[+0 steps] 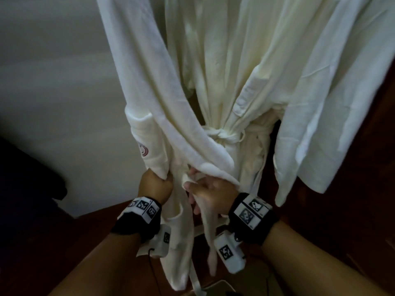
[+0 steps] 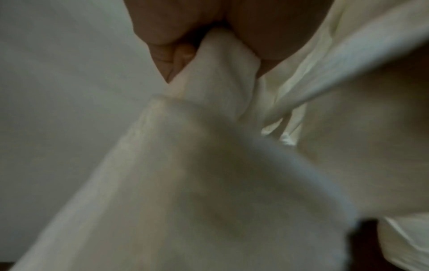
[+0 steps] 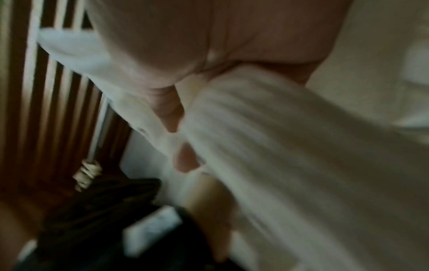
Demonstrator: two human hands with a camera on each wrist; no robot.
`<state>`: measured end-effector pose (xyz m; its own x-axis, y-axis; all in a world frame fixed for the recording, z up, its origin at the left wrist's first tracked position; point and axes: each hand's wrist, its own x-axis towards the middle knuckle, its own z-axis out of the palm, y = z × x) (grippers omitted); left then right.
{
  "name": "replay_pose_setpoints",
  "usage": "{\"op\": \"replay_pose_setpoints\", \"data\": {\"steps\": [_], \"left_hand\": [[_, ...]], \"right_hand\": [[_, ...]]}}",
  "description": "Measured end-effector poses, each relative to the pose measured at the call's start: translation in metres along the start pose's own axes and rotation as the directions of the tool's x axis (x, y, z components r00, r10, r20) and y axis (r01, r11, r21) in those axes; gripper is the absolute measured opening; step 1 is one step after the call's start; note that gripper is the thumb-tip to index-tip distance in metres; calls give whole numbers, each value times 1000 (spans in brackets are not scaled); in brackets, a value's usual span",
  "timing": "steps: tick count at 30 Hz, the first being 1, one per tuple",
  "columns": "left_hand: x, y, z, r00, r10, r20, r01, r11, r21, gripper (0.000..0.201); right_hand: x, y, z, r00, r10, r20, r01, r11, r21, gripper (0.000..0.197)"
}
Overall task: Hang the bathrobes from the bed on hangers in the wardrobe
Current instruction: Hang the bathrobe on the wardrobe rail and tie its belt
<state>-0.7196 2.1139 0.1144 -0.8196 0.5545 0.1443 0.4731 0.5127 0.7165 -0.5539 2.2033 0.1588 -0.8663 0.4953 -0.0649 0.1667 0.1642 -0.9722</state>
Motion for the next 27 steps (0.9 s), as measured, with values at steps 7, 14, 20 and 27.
{"op": "replay_pose_setpoints", "data": {"steps": [7,14,20,27], "left_hand": [[33,11,21,948,219,230,-205,975,-85,51],[52,22,21,950,225,215,-203,972,-121,84],[75,52,-4,830,246,501,63,850,-523,29],[156,-46,-48,936,-251,-247,175,940,-291,47]], "right_hand": [[-26,-22,-37,991,-87,101,84,996,34,18],[-14,13,-25,996,90,-24,-92,990,-105,22],[12,9,-20,997,-9,-78,-18,941,-338,26],[36,8,2,966,30,-256,-68,987,-143,29]]}}
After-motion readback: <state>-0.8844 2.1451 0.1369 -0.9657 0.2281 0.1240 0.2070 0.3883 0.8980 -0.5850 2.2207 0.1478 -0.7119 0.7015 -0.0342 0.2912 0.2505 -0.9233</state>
